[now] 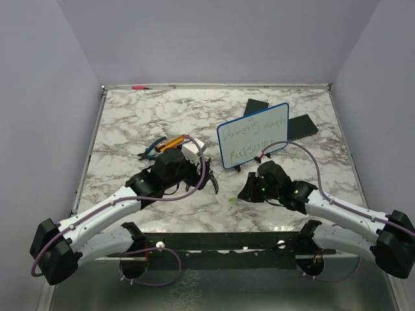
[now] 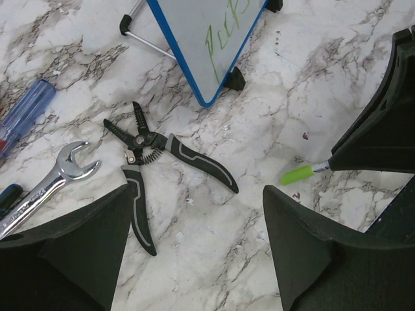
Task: Write a sentence on the whiteboard
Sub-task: Place the whiteboard marker at the center of the board, then reset both arms
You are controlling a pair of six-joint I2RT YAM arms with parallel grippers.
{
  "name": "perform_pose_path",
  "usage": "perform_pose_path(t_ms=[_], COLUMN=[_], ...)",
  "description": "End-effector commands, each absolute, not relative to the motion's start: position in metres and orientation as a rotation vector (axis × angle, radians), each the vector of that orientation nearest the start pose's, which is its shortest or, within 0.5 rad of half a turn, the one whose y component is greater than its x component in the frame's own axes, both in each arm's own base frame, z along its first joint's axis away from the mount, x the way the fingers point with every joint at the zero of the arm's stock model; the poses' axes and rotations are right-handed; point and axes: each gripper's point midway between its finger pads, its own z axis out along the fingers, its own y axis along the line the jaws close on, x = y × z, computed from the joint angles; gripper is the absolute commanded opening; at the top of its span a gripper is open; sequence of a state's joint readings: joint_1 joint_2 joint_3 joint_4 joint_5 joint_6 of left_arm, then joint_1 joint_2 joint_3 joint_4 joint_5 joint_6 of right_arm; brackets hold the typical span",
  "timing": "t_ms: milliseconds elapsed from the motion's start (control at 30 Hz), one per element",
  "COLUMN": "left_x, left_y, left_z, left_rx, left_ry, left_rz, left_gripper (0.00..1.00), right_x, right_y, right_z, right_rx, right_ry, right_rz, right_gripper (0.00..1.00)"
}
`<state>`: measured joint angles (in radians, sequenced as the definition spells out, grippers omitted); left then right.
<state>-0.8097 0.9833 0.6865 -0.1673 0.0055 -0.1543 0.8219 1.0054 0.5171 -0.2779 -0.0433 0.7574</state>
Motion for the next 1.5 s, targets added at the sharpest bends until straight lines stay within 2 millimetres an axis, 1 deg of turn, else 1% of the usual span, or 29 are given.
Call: perform_pose_path(t_ms=[0,100,167,333,400,433,467,500,567,667,733,867,967,1067,1100,1233,1333,1467], left_x=[0.234,0.239,0.243,0.254,0.260,0.263,0.267,0.270,0.276,0.285,0.291,0.293,0.288,0.281,0.279,0.272,0.268,0.268], left_y=[-0.235,-0.229,-0.225,-0.211,-0.202,-0.196,-0.190,-0.184,-0.170,-0.148,-0.128,-0.084,-0.057,-0.036,-0.032,-0.022,-0.019,-0.020], left_z=[0.179,0.179,0.180,0.183,0.185,0.187,0.189,0.191,0.195,0.202,0.209,0.234,0.257,0.273,0.277,0.283,0.284,0.285], left_rx=[0.593,0.559,0.530,0.444,0.395,0.361,0.329,0.293,0.224,0.136,0.054,-0.099,-0.183,-0.270,-0.291,-0.326,-0.336,-0.333], left_ry=[1.988,1.994,1.997,1.998,1.996,1.993,1.989,1.986,1.975,1.951,1.925,1.830,1.748,1.686,1.671,1.639,1.627,1.625], left_rz=[-0.571,-0.556,-0.542,-0.503,-0.479,-0.461,-0.440,-0.422,-0.382,-0.317,-0.237,-0.050,0.051,0.117,0.127,0.136,0.135,0.127], left_gripper=[0.81,0.82,0.82,0.83,0.86,0.89,0.92,0.97,0.99,0.99,0.99,0.99,0.99,0.99,0.99,0.99,0.99,0.99], right_x=[0.175,0.177,0.183,0.197,0.204,0.208,0.211,0.215,0.225,0.239,0.249,0.261,0.265,0.263,0.261,0.247,0.240,0.238], right_y=[0.226,0.219,0.211,0.193,0.184,0.180,0.177,0.172,0.161,0.140,0.121,0.089,0.071,0.055,0.050,0.031,0.027,0.025], right_z=[0.082,0.085,0.088,0.101,0.106,0.109,0.113,0.116,0.125,0.136,0.144,0.168,0.196,0.226,0.234,0.255,0.262,0.265], right_rx=[-0.057,-0.048,-0.028,0.017,0.040,0.051,0.061,0.075,0.103,0.155,0.208,0.285,0.300,0.291,0.298,0.330,0.346,0.350], right_ry=[2.474,2.479,2.461,2.411,2.388,2.375,2.365,2.356,2.325,2.279,2.240,2.130,1.997,1.836,1.783,1.623,1.574,1.567], right_rz=[0.769,0.726,0.673,0.594,0.561,0.550,0.544,0.533,0.502,0.454,0.407,0.336,0.286,0.246,0.239,0.213,0.225,0.223], right_gripper=[0.28,0.44,0.53,0.73,0.78,0.83,0.90,0.93,0.99,1.00,1.00,1.00,1.00,0.99,0.99,0.99,0.99,0.99])
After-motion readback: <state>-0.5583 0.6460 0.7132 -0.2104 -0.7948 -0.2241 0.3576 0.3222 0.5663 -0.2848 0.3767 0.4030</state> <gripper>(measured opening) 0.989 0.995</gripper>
